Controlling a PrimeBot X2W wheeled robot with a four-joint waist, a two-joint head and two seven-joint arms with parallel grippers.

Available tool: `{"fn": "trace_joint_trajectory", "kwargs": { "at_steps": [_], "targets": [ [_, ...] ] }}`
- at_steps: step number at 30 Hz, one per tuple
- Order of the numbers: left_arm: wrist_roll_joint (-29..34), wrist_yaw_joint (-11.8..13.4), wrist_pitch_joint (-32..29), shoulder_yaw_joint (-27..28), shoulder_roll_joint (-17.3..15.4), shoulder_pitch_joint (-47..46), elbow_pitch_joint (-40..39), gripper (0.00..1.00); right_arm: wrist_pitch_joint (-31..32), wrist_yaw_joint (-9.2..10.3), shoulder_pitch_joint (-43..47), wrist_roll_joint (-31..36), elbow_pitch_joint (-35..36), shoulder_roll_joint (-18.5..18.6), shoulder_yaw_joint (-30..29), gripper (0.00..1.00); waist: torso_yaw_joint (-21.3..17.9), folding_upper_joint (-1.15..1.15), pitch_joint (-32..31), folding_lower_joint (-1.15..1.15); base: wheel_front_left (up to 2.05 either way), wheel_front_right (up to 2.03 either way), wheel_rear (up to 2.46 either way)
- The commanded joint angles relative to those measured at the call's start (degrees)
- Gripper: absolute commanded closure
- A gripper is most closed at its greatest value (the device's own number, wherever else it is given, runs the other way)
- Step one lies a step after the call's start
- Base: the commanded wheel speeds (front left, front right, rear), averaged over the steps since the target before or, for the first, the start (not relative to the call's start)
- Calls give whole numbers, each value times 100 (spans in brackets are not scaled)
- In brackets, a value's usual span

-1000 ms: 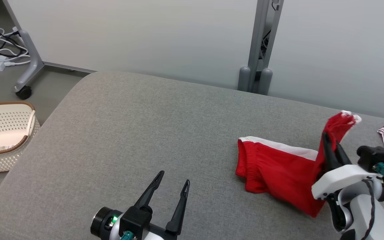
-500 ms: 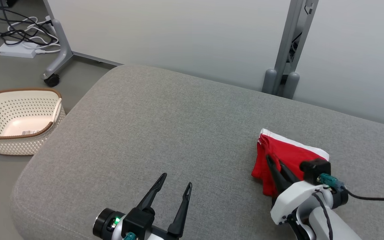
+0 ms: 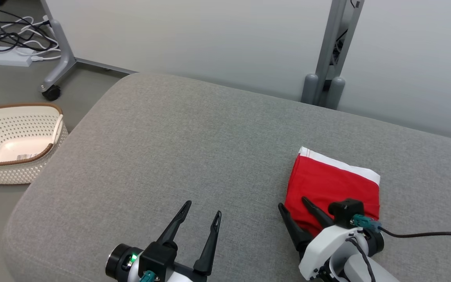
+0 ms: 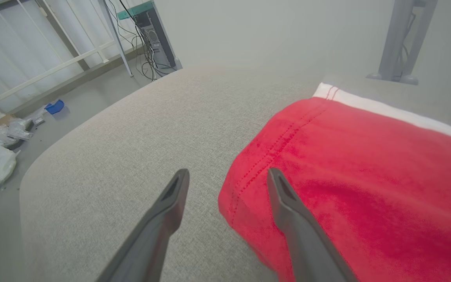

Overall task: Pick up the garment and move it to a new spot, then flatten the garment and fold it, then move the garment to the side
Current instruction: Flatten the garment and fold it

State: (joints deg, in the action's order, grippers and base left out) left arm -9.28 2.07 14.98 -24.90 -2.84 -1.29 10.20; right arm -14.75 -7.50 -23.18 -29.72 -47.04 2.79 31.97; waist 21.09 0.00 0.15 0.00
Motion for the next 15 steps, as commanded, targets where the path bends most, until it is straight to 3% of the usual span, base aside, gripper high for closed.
{"fn": "trace_joint_trajectory", "kwargs": {
  "at_steps": [1, 6, 15],
  "targets": [
    [-34, 41, 21, 43, -18, 4, -13, 0, -46, 4, -65, -41, 136, 39, 28, 0, -173, 0, 0, 0, 0, 0, 0],
    [-61, 114, 21, 175, -18, 63, -84, 0, -52, 3, 136, 572, 976, 34, -840, 0, -694, 0, -46, 0, 0, 0, 0],
    [-357, 262, 21, 518, -17, 130, -173, 0, -53, 3, 1038, 1466, 2523, 30, -1870, 0, -1495, 0, -174, 0, 0, 0, 0]
  ]
}}
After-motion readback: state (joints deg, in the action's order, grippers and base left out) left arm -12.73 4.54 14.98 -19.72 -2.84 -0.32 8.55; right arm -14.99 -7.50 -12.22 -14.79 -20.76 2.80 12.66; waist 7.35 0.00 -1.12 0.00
